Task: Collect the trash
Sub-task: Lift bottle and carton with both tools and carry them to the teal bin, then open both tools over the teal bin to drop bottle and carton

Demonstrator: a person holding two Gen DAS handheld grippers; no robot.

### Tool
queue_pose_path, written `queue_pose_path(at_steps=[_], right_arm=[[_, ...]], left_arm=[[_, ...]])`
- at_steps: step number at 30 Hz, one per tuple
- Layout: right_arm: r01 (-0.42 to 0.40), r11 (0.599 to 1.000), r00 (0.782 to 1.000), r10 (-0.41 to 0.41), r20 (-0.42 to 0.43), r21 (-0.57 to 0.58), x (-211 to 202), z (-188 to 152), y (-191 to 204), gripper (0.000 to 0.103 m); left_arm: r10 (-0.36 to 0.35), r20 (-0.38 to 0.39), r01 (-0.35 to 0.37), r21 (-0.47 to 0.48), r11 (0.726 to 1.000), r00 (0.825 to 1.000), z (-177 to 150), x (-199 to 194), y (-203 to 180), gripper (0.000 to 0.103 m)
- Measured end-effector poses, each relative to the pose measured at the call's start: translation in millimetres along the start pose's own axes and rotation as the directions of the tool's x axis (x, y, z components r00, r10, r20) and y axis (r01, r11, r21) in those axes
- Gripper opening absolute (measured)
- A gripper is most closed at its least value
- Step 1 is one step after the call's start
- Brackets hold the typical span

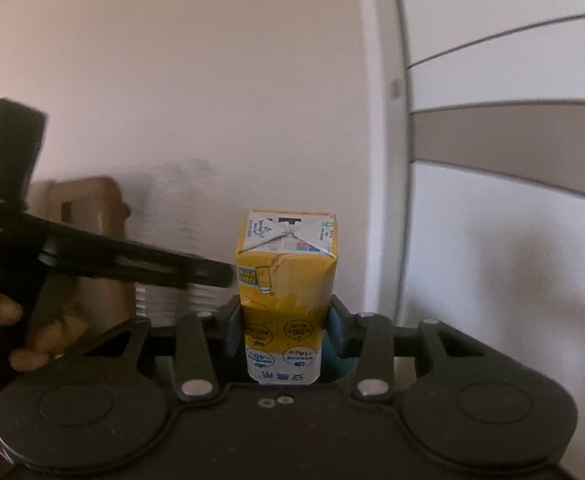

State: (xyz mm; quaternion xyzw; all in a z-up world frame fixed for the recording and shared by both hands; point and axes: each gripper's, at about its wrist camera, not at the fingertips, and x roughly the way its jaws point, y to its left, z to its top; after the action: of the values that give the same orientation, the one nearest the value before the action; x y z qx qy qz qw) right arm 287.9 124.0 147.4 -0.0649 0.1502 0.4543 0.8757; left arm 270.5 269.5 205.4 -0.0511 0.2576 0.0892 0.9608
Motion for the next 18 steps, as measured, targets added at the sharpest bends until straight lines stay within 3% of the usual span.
queue_pose_path(at_steps=[10, 18], right_arm=[[-0.024, 1.000, 0.995, 0.025, -0.093, 0.008, 79, -30, 5, 0.041], [-0.022, 1.000, 0.980, 0.020, -0.198, -0.007, 123, -45, -1, 0.041]], left_arm=[[0.024, -0.134, -0.033, -0.064, 0.997, 0.991, -17, 104, 50, 0.033], [-0.005, -0.189, -0.008, -0.070, 0.998, 0.982, -20, 146, 58, 0.039]])
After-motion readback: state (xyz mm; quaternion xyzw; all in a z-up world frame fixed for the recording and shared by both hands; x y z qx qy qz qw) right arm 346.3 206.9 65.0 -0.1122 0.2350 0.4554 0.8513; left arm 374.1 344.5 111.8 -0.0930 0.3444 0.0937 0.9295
